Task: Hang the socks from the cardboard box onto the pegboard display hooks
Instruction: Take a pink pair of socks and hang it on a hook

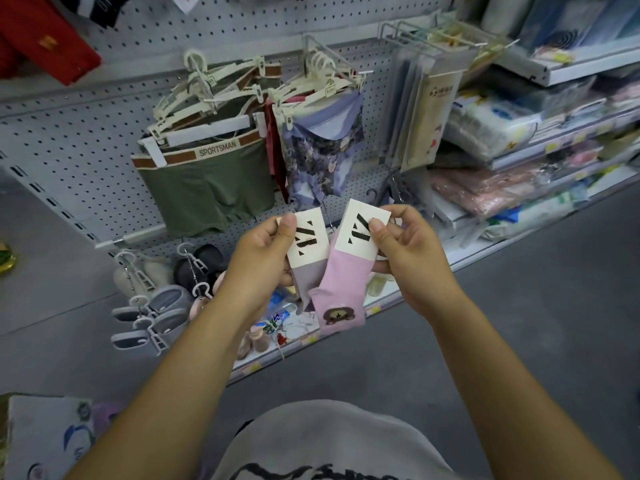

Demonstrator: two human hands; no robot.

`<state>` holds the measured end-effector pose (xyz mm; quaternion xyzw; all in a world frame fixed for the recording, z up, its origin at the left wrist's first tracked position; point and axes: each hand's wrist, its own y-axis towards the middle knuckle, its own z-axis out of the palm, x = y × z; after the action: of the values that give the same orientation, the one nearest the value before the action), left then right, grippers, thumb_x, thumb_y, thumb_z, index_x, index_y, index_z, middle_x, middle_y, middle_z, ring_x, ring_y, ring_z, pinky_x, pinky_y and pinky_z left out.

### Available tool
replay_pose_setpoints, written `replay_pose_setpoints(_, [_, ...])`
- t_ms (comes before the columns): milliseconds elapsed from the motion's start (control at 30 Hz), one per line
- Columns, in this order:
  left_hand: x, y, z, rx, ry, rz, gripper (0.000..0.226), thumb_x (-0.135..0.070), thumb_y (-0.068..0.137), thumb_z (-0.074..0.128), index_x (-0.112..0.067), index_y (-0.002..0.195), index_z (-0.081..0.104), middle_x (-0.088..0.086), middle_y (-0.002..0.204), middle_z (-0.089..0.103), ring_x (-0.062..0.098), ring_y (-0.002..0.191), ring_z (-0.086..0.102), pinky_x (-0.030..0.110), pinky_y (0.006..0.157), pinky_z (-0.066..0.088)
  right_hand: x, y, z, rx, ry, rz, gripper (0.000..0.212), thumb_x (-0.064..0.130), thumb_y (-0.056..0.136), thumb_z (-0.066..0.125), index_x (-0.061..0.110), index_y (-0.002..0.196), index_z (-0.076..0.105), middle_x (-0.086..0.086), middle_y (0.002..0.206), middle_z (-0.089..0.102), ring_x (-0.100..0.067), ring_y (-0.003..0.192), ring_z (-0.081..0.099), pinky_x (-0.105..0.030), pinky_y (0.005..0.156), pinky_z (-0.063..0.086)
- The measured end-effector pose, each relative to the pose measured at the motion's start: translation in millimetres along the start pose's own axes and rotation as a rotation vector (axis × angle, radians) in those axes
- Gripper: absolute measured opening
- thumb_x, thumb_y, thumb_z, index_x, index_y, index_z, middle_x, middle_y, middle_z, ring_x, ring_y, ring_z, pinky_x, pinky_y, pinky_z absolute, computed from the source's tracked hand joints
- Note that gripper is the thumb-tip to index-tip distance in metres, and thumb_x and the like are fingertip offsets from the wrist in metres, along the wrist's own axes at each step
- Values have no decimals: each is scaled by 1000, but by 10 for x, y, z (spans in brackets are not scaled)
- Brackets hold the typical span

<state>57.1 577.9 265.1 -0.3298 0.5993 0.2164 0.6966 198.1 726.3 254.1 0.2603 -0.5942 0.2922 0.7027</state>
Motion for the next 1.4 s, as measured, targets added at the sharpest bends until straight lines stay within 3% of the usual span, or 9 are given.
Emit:
replay_pose_setpoints(167, [-191,179,-43,-93,32,100,32,-54,103,46,-40,88,72,7,89,79,29,73,68,43,61,53,177,250,-141,10,-99,-69,6,22,104,53,24,109,50,0,83,76,-16,71,72,-32,49,55])
replay_pose_setpoints(333, [-470,361,34,-95,30,161,32,-58,101,44,-40,92,69,4,88,78,24,68,67,35,55,51,450,507,-197,62,-161,-173,8,34,101,56,33,109,53,-22,89,70,-29,75,64,-59,58,55])
replay_pose_setpoints(533, [-953,842,259,-23,21,201,22,-43,106,45,-36,103,65,0,95,78,15,73,71,29,49,52,878,938,-224,62,-181,-250,14,35,101,58,23,105,65,-1,89,78,-9,72,72,-22,53,53])
replay_pose_setpoints(733, [-1471,1515,597,129,-50,233,23,-27,104,54,-18,126,53,4,107,78,33,100,74,60,88,56,1287,1633,-306,44,-237,-332,22,47,97,56,28,104,64,-11,94,72,-16,76,65,-31,60,51])
replay_pose_setpoints(833, [-1824,1881,762,114,-42,344,25,-34,102,56,-18,122,58,4,106,78,21,90,74,46,76,62,1588,2053,-344,-11,-288,-402,16,46,101,52,34,101,62,-1,86,71,-18,71,60,-32,58,46])
replay_pose_setpoints(967, [-2271,2397,977,-153,336,668,13,-38,106,46,-26,107,48,8,90,68,0,69,60,12,61,44,1969,2586,-385,-166,-310,-526,15,39,105,48,30,101,60,-5,84,73,-18,71,65,-38,61,51])
replay_pose_setpoints(1133, [-2626,2871,1255,-258,433,930,6,-30,108,43,-25,106,41,-12,80,58,-10,67,57,7,52,38,2218,3210,-482,-275,-359,-633,10,34,106,48,29,105,57,12,90,75,-9,78,73,-32,65,61])
replay_pose_setpoints(1233, [-2820,3135,1319,-252,462,937,6,-37,108,42,-31,107,38,-14,81,60,-8,65,57,11,51,39,2405,3574,-512,-286,-371,-671,11,30,105,50,28,100,60,27,83,72,8,74,67,-10,58,50])
replay_pose_setpoints(1400, [-3110,3476,1370,-356,541,953,8,-36,107,44,-30,108,39,-17,80,63,-7,66,62,11,50,44,2722,4211,-592,-293,-417,-611,18,38,102,54,21,100,62,-3,86,72,-5,64,62,-22,55,48])
